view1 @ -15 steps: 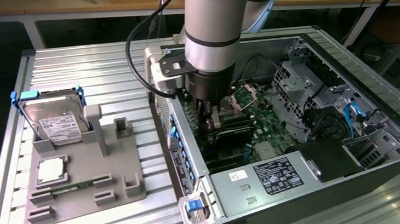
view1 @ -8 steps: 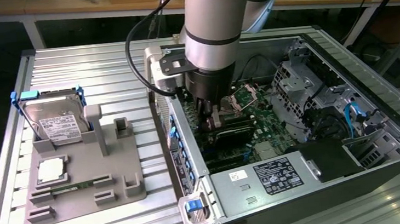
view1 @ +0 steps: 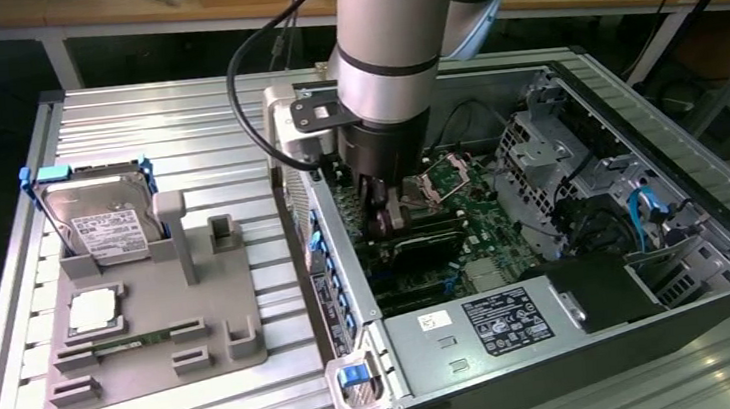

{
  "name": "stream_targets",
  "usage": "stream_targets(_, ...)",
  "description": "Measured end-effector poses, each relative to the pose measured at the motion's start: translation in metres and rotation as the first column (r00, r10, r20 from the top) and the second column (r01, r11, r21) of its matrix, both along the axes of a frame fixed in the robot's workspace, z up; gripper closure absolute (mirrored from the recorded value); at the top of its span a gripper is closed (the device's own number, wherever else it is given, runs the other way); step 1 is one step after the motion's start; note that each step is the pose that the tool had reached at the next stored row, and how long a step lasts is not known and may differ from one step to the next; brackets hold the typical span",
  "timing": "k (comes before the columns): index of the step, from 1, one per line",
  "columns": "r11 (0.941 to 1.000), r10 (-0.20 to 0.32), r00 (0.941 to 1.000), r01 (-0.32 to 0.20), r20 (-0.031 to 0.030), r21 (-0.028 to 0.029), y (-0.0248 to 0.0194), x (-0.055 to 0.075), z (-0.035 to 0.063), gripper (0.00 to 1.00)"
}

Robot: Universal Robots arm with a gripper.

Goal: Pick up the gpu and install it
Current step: 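Press down on the gpu until it lock into place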

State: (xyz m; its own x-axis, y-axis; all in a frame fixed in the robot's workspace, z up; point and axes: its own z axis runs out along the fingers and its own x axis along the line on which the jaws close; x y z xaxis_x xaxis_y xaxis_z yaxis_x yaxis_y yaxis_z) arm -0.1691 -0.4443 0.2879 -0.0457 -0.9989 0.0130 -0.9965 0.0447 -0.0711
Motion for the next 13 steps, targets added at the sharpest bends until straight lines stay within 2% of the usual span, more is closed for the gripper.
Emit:
stream_targets(7,1.0000,0.000,1.0000,0.000,0.0009,-0.0018,0.0006,-0.001,0.0146,0.89)
stream_targets(10,1.0000,0.000,1.0000,0.000,0.0035,0.0012,0.0003,-0.004,0.0155,0.89)
stream_targets(11,1.0000,0.000,1.0000,0.000,0.0018,0.0037,0.0002,-0.004,0.0156,0.89)
stream_targets(13,0.9999,0.000,0.9999,0.000,-0.0111,0.0110,-0.0001,-0.003,0.0160,0.89)
